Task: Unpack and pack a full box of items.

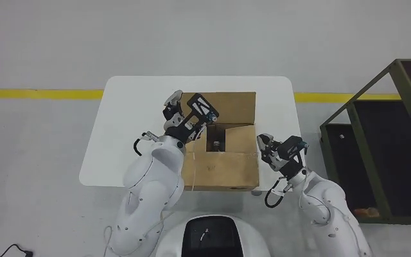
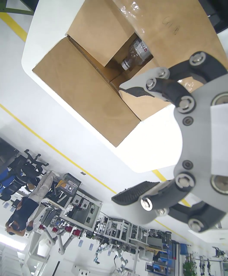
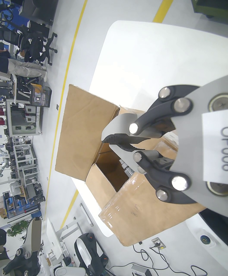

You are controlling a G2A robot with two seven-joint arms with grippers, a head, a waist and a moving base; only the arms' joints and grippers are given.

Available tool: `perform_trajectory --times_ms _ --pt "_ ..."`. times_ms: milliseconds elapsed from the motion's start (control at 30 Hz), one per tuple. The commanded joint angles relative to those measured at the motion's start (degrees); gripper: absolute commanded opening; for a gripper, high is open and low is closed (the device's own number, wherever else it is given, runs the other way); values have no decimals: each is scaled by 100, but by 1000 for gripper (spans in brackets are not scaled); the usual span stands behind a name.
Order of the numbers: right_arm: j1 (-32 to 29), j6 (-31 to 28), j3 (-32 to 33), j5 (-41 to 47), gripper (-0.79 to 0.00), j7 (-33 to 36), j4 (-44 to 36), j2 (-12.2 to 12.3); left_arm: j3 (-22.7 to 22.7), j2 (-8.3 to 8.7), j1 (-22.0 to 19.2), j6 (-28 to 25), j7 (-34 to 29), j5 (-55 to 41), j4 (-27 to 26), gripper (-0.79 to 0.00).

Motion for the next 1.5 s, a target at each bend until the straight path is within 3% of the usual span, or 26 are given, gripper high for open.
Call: perform_trajectory --times_ms 0,1467 --pt "0 0 0 0 -785 0 0 0 0 0 0 0 0 0 0 0" --pt "-291 -124 238 222 -785 435 -470 121 -93 36 206 164 287 113 -48 0"
